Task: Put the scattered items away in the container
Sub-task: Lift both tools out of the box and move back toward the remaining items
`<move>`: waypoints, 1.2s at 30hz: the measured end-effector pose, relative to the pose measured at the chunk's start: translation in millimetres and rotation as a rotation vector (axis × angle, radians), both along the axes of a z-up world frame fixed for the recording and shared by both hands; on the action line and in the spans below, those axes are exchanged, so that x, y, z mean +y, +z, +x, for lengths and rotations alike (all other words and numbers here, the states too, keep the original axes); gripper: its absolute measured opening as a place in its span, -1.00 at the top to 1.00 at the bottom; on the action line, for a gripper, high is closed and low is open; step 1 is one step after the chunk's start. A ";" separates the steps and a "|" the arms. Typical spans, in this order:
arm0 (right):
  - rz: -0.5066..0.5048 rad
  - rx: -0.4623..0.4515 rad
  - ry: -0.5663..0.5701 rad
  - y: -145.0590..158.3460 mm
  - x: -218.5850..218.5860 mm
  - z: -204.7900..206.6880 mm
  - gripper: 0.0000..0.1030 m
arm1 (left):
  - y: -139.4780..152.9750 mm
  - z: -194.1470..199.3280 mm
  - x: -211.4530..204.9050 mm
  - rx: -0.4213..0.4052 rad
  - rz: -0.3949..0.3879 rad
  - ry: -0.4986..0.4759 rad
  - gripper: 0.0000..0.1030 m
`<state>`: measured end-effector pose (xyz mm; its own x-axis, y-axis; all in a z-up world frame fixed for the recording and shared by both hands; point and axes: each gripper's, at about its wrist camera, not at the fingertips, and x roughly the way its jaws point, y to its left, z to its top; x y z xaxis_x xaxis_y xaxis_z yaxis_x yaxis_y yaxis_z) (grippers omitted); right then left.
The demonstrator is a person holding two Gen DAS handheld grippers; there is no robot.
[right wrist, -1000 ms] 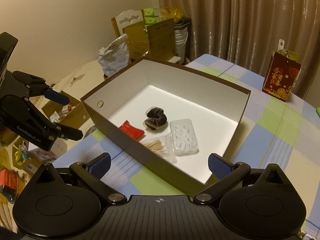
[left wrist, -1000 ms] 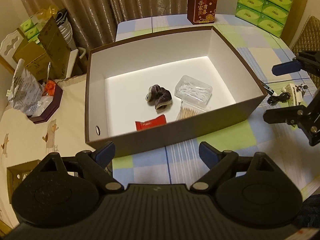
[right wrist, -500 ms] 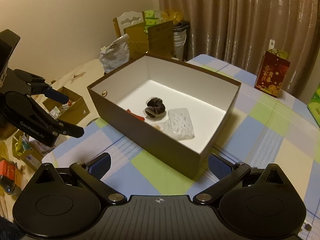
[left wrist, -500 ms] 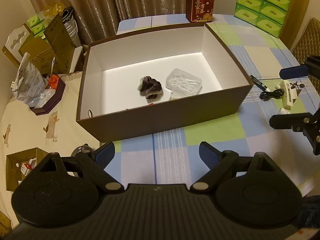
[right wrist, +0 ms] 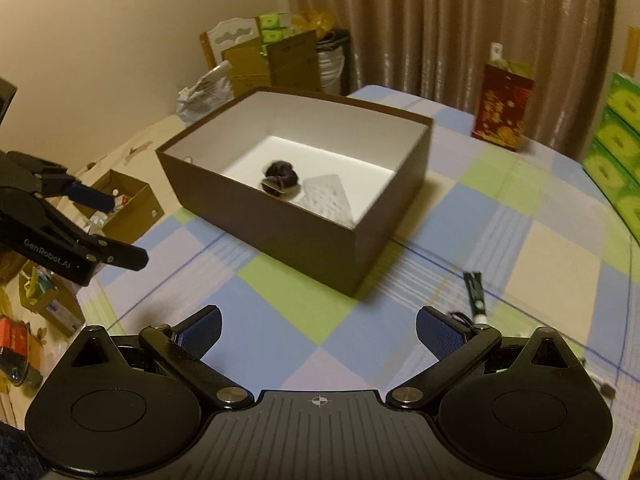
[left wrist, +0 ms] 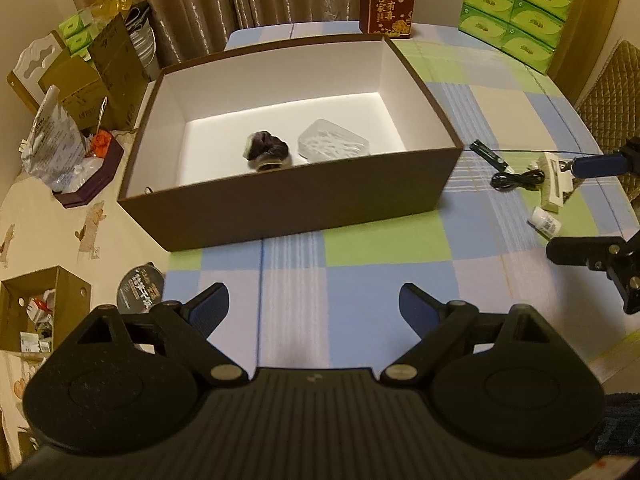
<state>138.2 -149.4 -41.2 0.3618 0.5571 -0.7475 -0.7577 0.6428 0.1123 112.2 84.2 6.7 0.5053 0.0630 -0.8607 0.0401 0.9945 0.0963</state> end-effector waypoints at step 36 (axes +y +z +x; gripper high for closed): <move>-0.077 0.071 -0.398 -34.3 -195.6 24.0 -0.96 | -58.9 31.0 -171.2 0.038 -0.052 -0.279 -0.75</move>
